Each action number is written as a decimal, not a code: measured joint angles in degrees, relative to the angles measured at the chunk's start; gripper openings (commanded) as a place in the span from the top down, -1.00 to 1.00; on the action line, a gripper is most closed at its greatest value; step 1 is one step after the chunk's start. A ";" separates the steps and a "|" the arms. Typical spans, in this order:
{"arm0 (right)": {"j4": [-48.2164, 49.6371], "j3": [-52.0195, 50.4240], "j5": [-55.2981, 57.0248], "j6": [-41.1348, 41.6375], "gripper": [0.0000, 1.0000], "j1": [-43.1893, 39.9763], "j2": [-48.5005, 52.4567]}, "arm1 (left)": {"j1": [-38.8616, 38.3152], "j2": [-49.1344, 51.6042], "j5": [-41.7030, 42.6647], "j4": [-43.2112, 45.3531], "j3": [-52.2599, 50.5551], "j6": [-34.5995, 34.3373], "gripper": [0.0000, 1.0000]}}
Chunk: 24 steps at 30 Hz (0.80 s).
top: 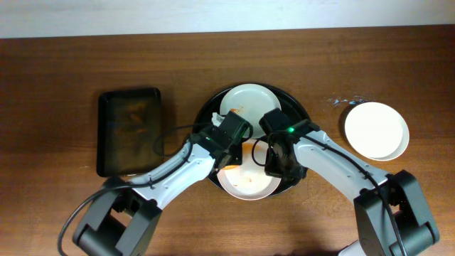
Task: Clean dirty plates on tray and stack at the side
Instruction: 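Scrub the front plate with the sponge in the left gripper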
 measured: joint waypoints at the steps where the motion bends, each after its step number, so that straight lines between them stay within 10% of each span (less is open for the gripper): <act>1: -0.02 0.00 0.02 0.00 0.92 0.00 0.00 | 0.00 -1.40 1.33 -0.02 0.00 0.55 0.99; 13: -0.20 0.02 0.02 0.00 0.92 0.00 0.00 | -0.33 -4.55 32.59 16.28 -12.98 -14.78 0.99; 24: -0.31 0.00 -0.20 0.02 0.92 0.00 0.00 | 0.70 -5.99 23.80 10.86 -13.49 -8.02 0.99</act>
